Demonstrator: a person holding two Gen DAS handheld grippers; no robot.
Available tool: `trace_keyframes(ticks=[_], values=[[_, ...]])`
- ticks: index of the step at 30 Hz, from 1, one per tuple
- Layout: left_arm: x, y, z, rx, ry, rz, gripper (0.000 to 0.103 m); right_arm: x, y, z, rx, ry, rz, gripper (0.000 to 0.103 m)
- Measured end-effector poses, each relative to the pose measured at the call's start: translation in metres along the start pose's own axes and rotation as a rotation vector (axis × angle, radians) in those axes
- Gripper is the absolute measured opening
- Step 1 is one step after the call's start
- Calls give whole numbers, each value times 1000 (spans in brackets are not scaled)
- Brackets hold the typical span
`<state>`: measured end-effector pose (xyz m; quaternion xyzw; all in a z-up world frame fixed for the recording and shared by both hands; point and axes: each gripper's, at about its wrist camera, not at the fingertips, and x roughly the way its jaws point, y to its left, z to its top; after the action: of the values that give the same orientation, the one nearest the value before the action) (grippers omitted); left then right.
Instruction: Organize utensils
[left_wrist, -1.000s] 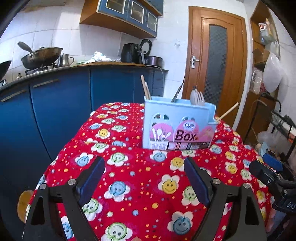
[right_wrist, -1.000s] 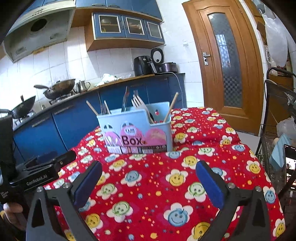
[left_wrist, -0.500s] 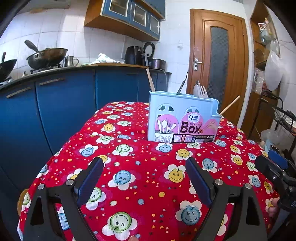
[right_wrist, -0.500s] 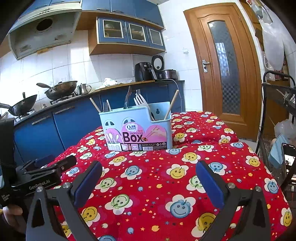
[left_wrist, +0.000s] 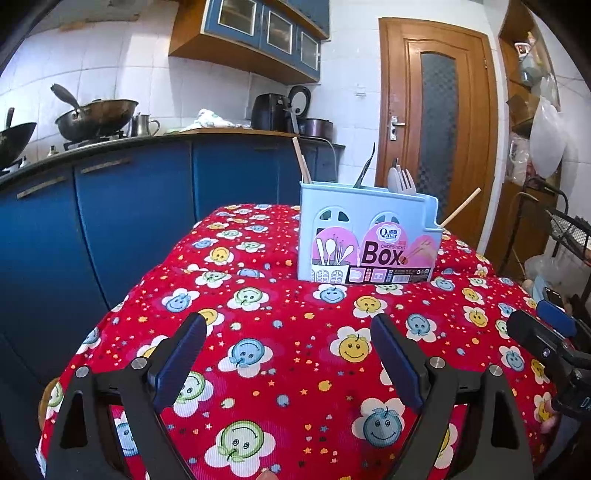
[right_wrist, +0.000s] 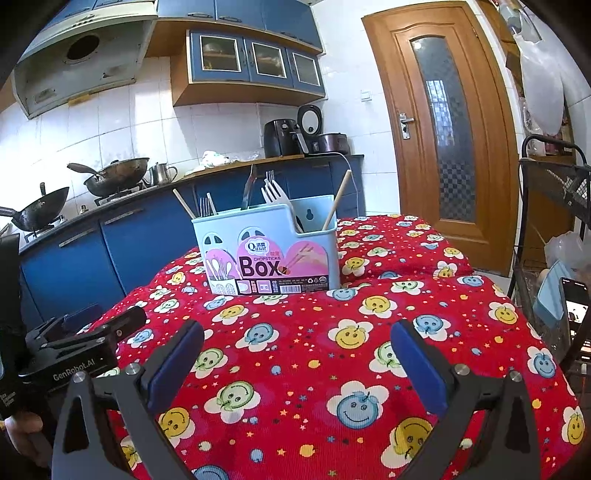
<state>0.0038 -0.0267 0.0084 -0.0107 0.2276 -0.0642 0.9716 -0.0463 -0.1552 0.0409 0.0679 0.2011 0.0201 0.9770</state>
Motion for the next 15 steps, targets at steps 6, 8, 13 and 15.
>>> trace_keyframes(ticks=[6,8,13,15], values=[[0,0,0,1,-1,1,91,1,-1,-1,7,4,0,103],[0,1,0,-1,-1,1,91,2,-1,-2,6,4,0,103],[0,0,0,-1,0,1,91,2,-1,-1,6,4,0,103],[0,1,0,-1,0,1,91,2,-1,-1,7,5,1,103]])
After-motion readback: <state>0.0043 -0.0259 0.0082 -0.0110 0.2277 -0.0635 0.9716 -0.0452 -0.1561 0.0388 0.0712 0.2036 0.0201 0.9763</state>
